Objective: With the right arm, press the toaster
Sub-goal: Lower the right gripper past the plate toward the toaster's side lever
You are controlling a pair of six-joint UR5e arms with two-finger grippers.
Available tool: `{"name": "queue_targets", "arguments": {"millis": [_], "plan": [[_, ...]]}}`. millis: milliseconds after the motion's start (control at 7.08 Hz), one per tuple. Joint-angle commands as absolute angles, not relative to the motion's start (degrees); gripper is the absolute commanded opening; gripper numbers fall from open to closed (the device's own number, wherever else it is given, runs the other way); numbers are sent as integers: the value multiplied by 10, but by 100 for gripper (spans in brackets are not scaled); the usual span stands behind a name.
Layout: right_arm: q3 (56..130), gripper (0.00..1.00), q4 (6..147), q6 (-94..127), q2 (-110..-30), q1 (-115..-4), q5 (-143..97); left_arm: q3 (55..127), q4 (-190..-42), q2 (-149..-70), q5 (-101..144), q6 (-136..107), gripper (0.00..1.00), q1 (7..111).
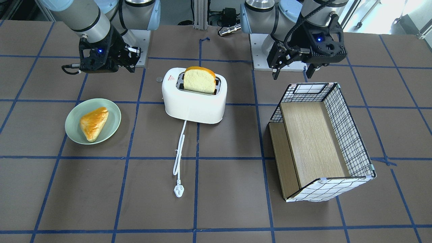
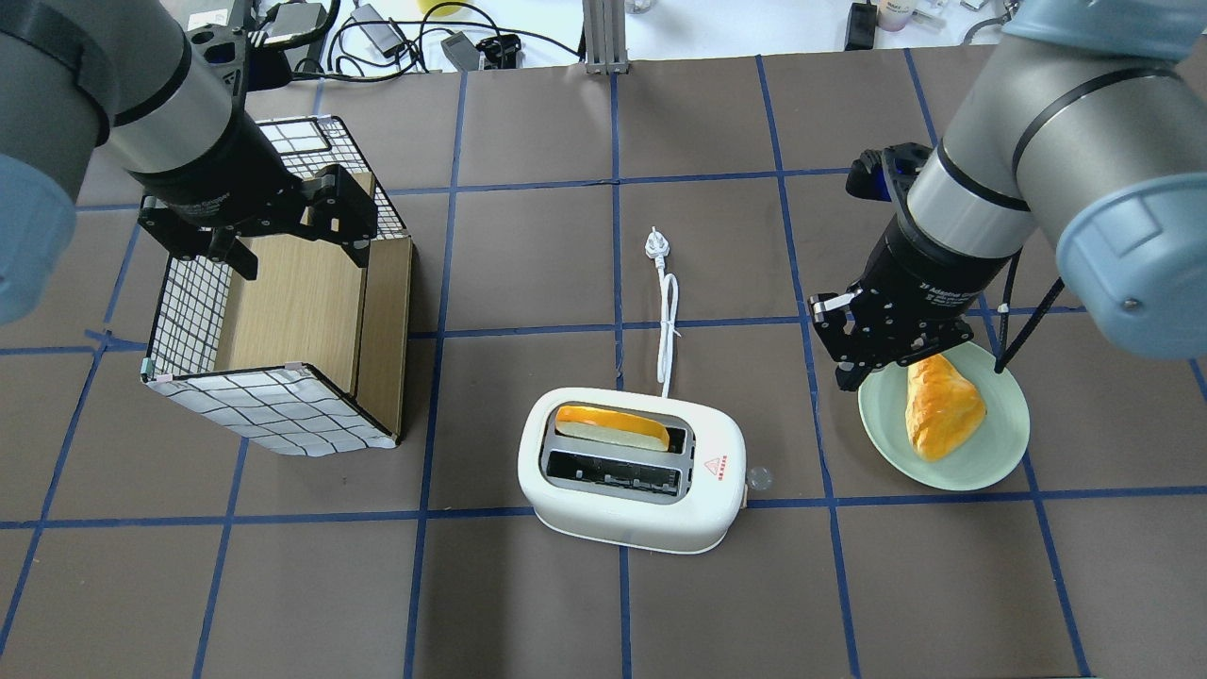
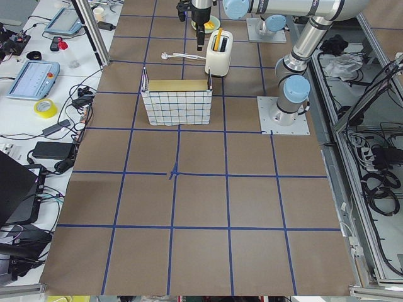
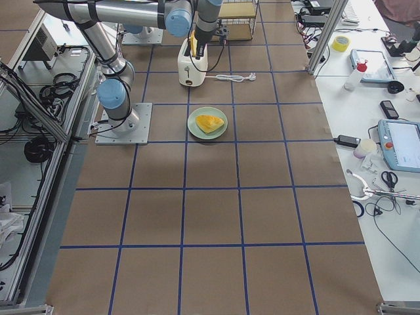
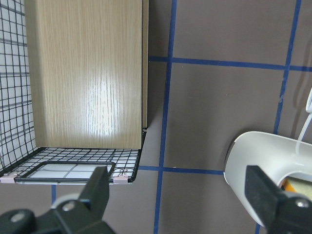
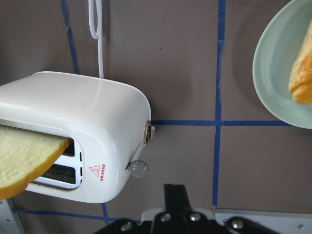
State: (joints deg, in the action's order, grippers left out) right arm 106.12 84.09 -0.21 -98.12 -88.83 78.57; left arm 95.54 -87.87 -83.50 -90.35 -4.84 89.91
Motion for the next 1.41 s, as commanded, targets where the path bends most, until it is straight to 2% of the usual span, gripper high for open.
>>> {"name": "queue_targets", "arguments": {"millis": [0, 706, 1271], "plan": [[1095, 0, 842, -7, -979, -889, 732, 955, -878, -835, -904, -48, 100, 899], [1193, 0, 917, -29, -976, -886, 691, 955, -879, -835, -904, -48, 100, 899], [1204, 0, 932, -25, -976, -887, 691, 955, -878, -835, -904, -48, 100, 899]]}}
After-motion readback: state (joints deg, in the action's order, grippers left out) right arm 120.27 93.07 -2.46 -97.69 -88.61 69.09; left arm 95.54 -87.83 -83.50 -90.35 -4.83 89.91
